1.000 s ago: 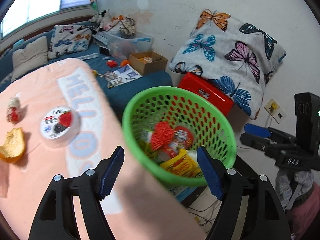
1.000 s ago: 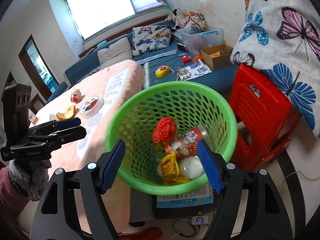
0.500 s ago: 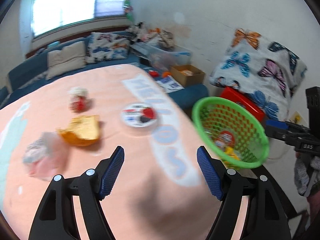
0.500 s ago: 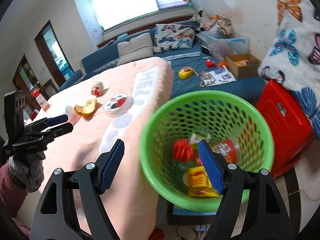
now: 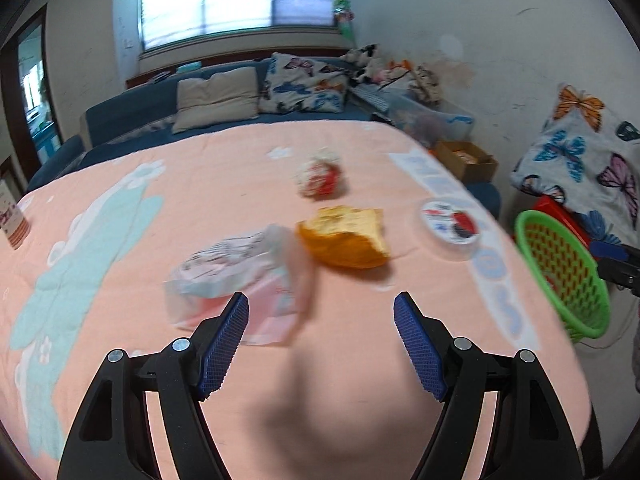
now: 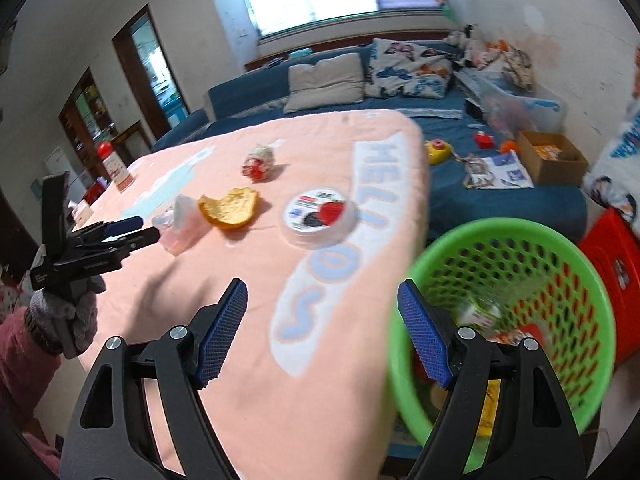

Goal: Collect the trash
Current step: 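Grasp the white plastic bag with the left tool, then grasp the orange bread crust with the right tool while the left tool holds the plastic bag, then carry the bread crust and plastic bag over the green basket and release both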

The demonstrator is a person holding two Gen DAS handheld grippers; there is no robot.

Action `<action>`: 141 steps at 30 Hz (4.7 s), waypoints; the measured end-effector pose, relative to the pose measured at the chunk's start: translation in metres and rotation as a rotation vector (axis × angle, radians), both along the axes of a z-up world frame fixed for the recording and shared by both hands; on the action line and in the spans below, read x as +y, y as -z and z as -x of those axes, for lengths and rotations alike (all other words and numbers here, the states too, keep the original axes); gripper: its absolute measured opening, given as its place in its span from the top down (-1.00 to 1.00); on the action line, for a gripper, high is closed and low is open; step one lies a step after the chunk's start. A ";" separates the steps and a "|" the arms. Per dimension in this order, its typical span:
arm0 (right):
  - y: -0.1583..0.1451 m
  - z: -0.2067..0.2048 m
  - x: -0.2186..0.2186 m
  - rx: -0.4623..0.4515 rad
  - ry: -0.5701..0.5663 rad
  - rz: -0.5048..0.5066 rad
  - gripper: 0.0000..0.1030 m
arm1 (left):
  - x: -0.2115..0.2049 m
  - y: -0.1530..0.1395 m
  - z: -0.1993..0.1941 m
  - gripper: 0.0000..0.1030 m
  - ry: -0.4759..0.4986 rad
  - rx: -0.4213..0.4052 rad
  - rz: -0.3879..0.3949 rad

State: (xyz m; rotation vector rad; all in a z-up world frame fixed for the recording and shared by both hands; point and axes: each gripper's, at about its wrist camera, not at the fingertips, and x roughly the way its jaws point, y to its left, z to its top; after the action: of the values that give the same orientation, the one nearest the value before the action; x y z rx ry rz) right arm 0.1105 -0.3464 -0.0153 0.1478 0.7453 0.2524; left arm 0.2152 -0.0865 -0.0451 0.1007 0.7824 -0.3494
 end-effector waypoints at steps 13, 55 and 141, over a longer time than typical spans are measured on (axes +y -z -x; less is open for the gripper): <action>0.010 -0.041 0.051 0.043 -0.113 0.024 -0.51 | 0.019 0.026 -0.047 -0.71 0.061 0.036 -0.062; 0.029 -0.103 0.132 0.074 -0.275 0.061 -0.51 | 0.034 0.039 -0.056 0.14 0.233 0.033 -0.115; -0.003 0.033 -0.114 0.010 0.267 -0.028 0.73 | -0.171 -0.032 0.052 0.93 0.538 0.015 0.089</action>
State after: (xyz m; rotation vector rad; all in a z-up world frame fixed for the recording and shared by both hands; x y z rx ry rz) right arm 0.0776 -0.4606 -0.0120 0.2729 0.7239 0.0081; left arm 0.1637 -0.2574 -0.0127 0.2265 0.7456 -0.8945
